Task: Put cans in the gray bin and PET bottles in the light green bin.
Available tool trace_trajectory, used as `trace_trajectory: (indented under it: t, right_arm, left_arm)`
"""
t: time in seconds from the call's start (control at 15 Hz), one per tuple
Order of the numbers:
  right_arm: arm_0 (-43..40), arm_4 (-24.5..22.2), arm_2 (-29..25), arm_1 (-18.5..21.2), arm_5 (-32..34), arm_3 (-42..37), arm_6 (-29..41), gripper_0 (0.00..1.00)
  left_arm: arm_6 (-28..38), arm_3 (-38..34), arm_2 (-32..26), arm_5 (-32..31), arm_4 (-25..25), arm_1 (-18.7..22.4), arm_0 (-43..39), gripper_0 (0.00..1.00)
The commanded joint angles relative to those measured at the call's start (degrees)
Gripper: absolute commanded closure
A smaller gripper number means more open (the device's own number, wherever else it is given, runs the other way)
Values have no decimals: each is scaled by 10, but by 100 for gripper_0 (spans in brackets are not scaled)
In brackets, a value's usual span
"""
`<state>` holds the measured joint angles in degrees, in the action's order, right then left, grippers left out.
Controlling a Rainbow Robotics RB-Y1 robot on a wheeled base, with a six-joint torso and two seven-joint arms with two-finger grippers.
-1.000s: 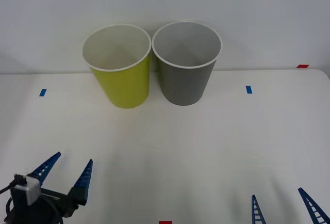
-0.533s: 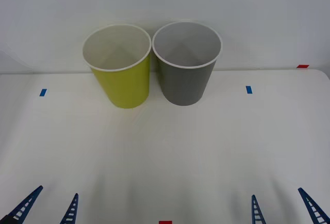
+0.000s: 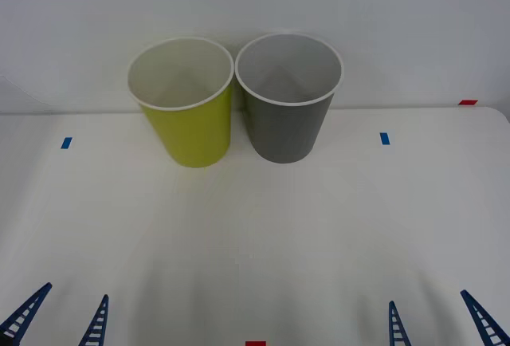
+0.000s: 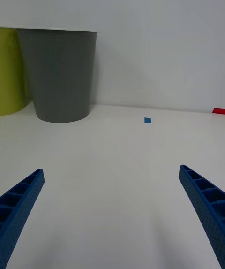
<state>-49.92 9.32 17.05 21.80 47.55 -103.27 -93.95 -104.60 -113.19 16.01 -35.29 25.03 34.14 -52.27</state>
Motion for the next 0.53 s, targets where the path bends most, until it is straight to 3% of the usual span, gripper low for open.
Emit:
trace_trajectory:
  t: [0.07,0.53]
  right_arm:
    - [0,0,0,0,0,0,0,0]
    - [0,0,0,0,0,0,0,0]
  left_arm:
    - [-5,0,-7,12,-21,-28,-2,21]
    - [-14,0,-6,12,-24,-29,-2,21]
